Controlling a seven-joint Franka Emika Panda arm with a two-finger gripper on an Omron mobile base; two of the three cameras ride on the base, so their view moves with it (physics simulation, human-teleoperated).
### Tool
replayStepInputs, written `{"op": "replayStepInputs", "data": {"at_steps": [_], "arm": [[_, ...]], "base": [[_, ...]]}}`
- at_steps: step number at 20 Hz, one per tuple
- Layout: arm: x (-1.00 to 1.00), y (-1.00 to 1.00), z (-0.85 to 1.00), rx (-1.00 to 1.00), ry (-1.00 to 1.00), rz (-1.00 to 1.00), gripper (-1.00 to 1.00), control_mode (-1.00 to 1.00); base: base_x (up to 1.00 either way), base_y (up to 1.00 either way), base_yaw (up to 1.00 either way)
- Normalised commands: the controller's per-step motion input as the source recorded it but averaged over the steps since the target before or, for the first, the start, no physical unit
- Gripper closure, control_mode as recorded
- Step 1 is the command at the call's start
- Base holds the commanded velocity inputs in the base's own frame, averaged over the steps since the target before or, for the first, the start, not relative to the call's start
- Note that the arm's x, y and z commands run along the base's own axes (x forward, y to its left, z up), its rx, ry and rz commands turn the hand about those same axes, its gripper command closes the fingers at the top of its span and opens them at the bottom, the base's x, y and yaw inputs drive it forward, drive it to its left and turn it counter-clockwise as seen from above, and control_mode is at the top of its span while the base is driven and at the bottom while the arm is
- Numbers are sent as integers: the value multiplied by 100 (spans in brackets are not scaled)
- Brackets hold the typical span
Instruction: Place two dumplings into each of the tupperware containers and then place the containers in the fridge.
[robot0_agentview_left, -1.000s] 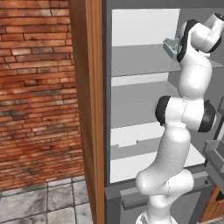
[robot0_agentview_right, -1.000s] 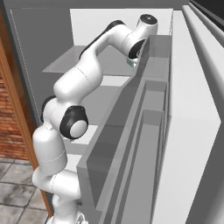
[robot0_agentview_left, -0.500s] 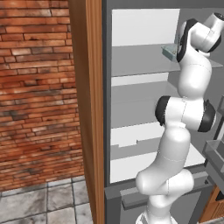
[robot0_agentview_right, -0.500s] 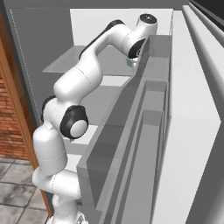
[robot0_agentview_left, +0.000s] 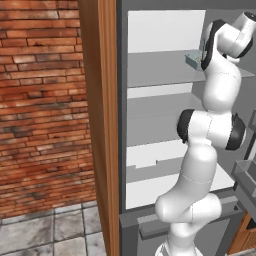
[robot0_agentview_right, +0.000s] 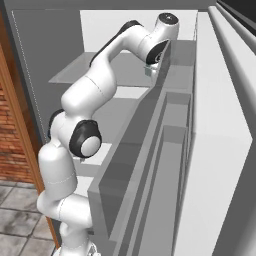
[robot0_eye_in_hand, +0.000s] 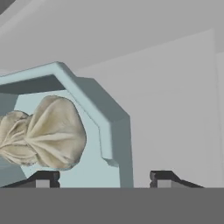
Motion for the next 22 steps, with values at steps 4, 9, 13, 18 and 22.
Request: {"op": "replayStepInputs", "data": {"at_steps": [4,9,13,18,22], "arm": [[-9,-2,-12,0,-6,0,-100,-100],[-60,-2,-44,0,-4,0,-100,-100],[-86,2,-7,-1,-9,0,-100,-100],[-100,21,0,-7,-27,0,-100,-100],[-100,58,-14,-15,-21,0,-100,-100]], "base": [[0,0,0],[0,0,0],[0,0,0],[0,0,0],[0,0,0]]}}
